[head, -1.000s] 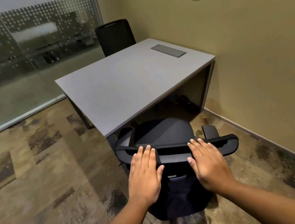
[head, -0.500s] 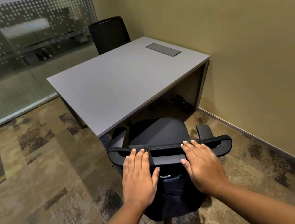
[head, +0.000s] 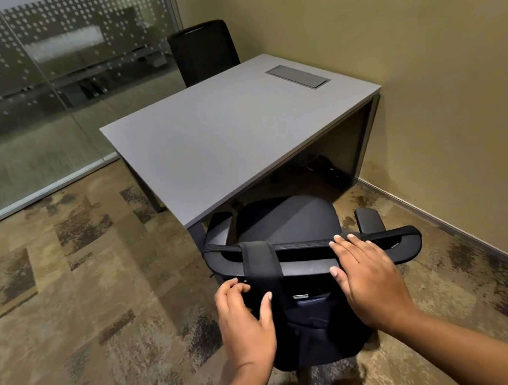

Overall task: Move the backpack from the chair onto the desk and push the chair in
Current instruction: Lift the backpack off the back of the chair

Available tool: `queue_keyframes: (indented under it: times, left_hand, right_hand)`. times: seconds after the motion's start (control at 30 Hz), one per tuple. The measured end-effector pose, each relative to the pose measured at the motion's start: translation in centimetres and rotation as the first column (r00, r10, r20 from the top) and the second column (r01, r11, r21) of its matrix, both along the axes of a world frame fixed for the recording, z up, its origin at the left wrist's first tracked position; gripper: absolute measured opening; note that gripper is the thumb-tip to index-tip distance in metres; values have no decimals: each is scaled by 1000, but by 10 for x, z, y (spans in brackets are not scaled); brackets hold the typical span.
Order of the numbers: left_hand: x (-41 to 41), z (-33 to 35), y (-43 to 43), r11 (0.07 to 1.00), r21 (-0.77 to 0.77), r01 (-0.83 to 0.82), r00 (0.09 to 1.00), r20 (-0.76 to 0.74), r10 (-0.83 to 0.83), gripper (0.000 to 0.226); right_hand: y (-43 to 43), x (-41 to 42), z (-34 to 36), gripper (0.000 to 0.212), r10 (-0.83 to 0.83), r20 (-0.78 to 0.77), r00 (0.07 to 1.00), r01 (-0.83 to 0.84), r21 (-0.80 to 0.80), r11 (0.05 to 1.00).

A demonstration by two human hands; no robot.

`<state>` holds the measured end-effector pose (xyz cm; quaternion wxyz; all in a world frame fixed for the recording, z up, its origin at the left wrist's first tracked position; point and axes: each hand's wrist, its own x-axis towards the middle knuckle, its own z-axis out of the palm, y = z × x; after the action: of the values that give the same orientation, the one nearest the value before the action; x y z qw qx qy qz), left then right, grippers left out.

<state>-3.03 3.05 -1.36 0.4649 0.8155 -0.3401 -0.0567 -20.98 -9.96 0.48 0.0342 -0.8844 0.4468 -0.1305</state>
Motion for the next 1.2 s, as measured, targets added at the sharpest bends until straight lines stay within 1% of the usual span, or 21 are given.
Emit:
queue_keyframes:
  times: [0.07,0.1,0.13,0.17,0.2,0.27,0.3,0.33,0.37,0.4,0.47,0.5,0.57,0.67,0.7,0.8,0.87,0.93,1.03,1.13,1.2]
  left_hand:
    - [0,-2,0,1000,22,6,994,-110,-4,33]
    - [1,-4,0,999,30,37,976,-216,-30,34]
    - [1,-5,-2,996,15,82,933,-352,-72,36]
    - [3,-8,-4,991,-21,131,867,-483,-124,38]
    - [4,-10,-6,985,-54,161,803,-573,-163,39]
    - [9,-12,-8,981,-75,181,748,-638,-187,33]
    - [13,-12,-8,982,-76,175,739,-648,-182,31]
    - [18,-11,-8,982,-57,178,744,-645,-173,37]
    - [22,-9,-8,978,-34,208,748,-639,-181,45]
    - [26,-6,-8,967,-26,254,743,-635,-212,45]
    - [31,1,-8,936,-47,350,681,-673,-288,25]
    - [33,1,-9,923,-60,381,654,-688,-314,21]
    - [34,4,-8,917,-63,394,662,-673,-330,26]
    - [31,-2,-5,944,-52,327,722,-630,-285,45]
    - [33,-5,-2,950,-55,308,738,-617,-275,48]
    - [52,-18,8,963,-81,256,758,-601,-252,62]
    - [67,-32,13,977,-82,199,766,-609,-207,76]
    - [74,-39,17,986,-71,148,766,-622,-160,84]
    - [69,-27,26,995,-77,64,733,-673,-99,83]
    - [57,-5,35,997,-80,-3,709,-703,-54,63]
    - [52,3,39,995,-68,-67,693,-721,-3,55]
  right_hand:
    - [0,1,0,54,1,-2,1000,-1,-1,1000]
    - [0,0,0,54,1,-5,1000,-1,-1,1000]
    - [0,0,0,54,1,-8,1000,-1,-1,1000]
    - [0,0,0,55,2,-6,1000,-2,1,1000]
    - [0,0,0,55,3,-2,1000,-3,4,1000]
    - [-1,-1,0,55,5,3,1000,-5,3,1000]
    - [-1,-1,0,55,7,3,1000,-7,1,1000]
    - [-2,-1,0,54,9,5,1000,-9,-1,1000]
    - [-2,-3,-1,54,11,6,1000,-11,-3,1000]
    - [-2,-4,-2,54,14,7,1000,-14,-5,1000]
    - [-2,-6,-2,54,22,2,1000,-22,-4,1000]
    - [-3,-7,-2,55,23,0,1000,-23,-2,1000]
    - [-4,-8,-1,55,23,12,1000,-23,8,1000]
    - [-7,-12,1,55,27,34,999,-28,23,999]
    - [-7,-13,0,55,31,36,999,-32,28,999]
    - [-13,-17,0,55,43,44,998,-45,50,998]
    - [-16,-19,0,55,54,54,997,-57,58,997]
    - [-16,-19,1,56,68,69,995,-73,66,995]
    - [-15,-19,2,55,90,84,992,-96,72,993]
    - [-15,-19,1,55,91,84,992,-97,74,993]
    - [-15,-19,2,55,84,85,993,-92,91,992]
